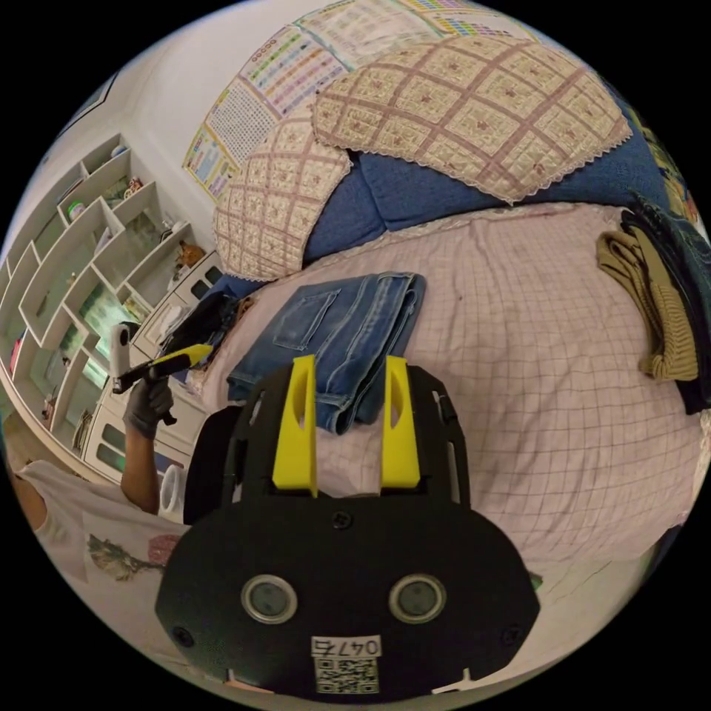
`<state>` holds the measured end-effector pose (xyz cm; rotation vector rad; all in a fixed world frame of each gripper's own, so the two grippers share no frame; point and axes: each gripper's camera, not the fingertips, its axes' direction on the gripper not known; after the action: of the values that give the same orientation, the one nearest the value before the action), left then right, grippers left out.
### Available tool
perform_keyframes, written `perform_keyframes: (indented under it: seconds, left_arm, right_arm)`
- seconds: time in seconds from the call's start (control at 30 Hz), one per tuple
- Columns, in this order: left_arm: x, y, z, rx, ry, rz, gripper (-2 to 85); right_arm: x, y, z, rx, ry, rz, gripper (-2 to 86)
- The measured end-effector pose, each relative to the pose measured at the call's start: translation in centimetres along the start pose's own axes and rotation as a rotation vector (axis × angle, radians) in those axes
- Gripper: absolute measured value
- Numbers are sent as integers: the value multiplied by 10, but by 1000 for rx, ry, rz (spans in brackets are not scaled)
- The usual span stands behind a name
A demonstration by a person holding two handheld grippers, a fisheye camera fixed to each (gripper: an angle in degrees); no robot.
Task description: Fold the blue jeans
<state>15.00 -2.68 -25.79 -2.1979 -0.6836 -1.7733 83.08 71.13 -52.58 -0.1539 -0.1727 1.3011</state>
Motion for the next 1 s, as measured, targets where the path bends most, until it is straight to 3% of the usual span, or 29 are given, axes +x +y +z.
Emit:
perform_keyframes:
  seconds: [0.23, 0.37, 0.53, 0.8, 1.0]
  left_arm:
    - [-83, 25, 1, -30, 130, -272, 110]
    - [-117, 22, 9, -4, 310, -390, 110]
    - [-127, 9, 3, 11, 319, -368, 110]
    - [-152, -15, -7, 80, 513, -389, 52]
    - [-152, -37, -46, 133, 500, -347, 14]
  right_arm:
    - [36, -16, -44, -36, -12, 40, 104]
    - [64, -43, -61, -105, -95, 59, 102]
    - [84, -57, -82, -149, -77, 74, 103]
    - [97, -64, -134, -156, -197, 102, 78]
    - [68, -71, -186, -183, -171, 34, 24]
